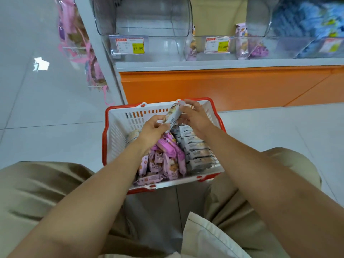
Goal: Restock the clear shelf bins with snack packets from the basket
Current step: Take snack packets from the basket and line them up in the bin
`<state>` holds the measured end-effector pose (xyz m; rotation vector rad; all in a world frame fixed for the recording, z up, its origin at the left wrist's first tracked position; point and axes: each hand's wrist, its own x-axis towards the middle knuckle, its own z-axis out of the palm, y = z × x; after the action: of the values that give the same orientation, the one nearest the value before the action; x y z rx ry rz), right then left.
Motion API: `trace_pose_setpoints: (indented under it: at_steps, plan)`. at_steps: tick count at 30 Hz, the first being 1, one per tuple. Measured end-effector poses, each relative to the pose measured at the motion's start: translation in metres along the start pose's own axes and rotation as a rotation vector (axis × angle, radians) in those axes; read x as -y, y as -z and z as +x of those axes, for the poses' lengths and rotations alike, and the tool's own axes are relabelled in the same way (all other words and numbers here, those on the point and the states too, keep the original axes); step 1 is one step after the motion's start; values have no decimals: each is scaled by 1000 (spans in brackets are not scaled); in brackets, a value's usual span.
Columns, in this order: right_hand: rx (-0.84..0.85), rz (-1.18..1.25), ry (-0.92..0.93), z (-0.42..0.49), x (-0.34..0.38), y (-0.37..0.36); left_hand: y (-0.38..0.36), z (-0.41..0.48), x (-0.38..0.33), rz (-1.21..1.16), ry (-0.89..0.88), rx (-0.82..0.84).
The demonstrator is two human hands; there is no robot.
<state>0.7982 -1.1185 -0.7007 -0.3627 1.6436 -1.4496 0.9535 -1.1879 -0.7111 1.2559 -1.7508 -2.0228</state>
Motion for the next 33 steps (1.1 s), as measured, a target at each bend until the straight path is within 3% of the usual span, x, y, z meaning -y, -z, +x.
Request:
trace_pose_setpoints:
  at_steps: [4,7,12,17,22,25,33]
  plan:
    - [46,88,7,-23,7,-6,1,-22,-8,151,-141,-176]
    - [48,-4,62,-37,9,-12,2,-39,-12,125,-161,-109]
    - [77,-63,121,-54,17,-16,8,-66,-21,-126,-73,-19]
    - [125,-428,332,-62,22,-20,26,-74,-28,-198,-133,-145]
    - [273,-752,648,-66,36,-25,46,-69,-40,-91,-159,-225]
    - [356,-782,678,-68,48,-33,53,-67,-55,-42,-196,-229]
    - [362,-744,747,-50,95,-47,67,-46,-116,-37,-325,-284]
